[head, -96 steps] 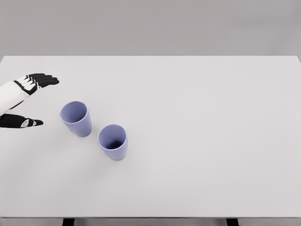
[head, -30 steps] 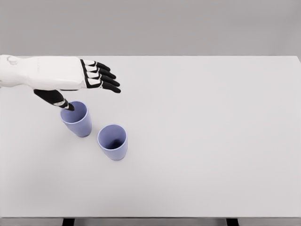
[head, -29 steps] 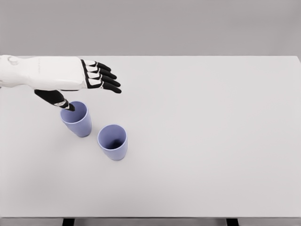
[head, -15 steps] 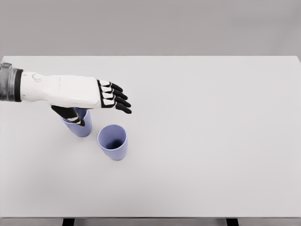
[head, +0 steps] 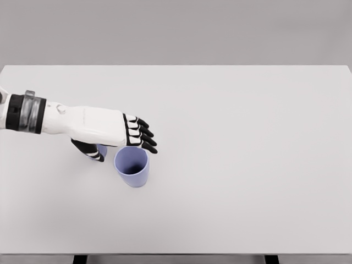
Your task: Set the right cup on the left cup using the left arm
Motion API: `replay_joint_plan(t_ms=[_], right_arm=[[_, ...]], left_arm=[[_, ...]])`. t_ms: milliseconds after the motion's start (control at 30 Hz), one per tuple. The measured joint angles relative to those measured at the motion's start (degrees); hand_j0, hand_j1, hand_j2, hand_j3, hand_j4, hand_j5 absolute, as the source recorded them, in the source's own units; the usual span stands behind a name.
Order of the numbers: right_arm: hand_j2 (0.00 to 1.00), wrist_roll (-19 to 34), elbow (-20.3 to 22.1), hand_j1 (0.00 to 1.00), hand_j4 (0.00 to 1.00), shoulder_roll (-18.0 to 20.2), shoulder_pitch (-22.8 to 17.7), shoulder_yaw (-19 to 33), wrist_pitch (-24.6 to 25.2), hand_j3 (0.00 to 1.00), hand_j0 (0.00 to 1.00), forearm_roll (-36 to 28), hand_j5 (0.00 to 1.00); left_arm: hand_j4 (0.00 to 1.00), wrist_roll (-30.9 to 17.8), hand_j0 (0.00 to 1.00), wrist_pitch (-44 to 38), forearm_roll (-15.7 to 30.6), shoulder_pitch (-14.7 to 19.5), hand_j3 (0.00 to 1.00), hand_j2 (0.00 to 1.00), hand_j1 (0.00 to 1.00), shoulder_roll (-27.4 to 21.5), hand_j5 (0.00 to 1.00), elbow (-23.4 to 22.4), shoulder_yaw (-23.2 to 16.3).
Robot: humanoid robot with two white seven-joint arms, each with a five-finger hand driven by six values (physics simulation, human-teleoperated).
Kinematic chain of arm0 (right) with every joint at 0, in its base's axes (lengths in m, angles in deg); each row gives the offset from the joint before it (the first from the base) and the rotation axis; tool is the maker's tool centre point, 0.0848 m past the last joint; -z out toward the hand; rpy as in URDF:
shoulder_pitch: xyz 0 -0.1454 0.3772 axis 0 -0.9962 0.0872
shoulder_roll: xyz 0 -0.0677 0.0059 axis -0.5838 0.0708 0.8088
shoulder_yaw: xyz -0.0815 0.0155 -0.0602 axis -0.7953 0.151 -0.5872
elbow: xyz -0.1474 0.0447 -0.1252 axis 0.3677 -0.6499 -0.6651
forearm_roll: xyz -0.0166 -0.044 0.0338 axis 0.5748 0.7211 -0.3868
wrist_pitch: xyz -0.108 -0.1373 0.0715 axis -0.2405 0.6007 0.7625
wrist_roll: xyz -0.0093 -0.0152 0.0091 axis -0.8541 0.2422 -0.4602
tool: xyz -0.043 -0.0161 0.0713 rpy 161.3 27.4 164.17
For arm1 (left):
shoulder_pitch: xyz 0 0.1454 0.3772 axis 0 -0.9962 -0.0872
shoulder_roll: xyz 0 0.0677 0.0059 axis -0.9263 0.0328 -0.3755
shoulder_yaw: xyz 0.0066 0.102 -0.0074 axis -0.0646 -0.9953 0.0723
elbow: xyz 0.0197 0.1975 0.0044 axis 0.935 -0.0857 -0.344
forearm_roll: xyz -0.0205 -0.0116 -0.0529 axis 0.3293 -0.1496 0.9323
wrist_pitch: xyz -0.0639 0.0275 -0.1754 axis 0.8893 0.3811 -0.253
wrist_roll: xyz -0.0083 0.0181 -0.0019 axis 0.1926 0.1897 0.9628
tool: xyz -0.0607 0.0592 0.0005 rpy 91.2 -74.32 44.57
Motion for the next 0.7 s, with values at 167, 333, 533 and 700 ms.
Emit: replay_joint_plan(t_ms=[167, 333, 533, 700], right_arm=[[1.00, 0.0, 0.0, 1.00, 1.00, 0.0, 0.0, 0.0, 0.0, 1.00, 1.00, 0.0, 1.00], [1.00, 0.0, 0.0, 1.00, 1.00, 0.0, 0.0, 0.0, 0.0, 1.00, 1.00, 0.0, 1.00], [1.00, 0.0, 0.0, 1.00, 1.00, 0.0, 0.0, 0.0, 0.0, 1.00, 1.00, 0.0, 1.00], [1.00, 0.0, 0.0, 1.00, 1.00, 0.0, 0.0, 0.0, 0.0, 1.00, 1.00, 0.0, 1.00]], left_arm=[[0.99, 0.0, 0.99, 0.0, -2.2, 0.0, 0.99, 0.99, 0.99, 0.9, 0.99, 0.0, -0.9], [0.98, 0.0, 0.98, 0.0, -4.2, -0.3, 0.98, 0.98, 0.98, 2.6, 0.98, 0.0, -1.2], [0.98, 0.0, 0.98, 0.0, -5.9, -0.4, 0.98, 0.98, 0.98, 3.5, 0.98, 0.0, -1.6], [0.98, 0.0, 0.98, 0.0, -6.8, -0.5, 0.98, 0.98, 0.98, 3.5, 0.98, 0.0, -2.1]])
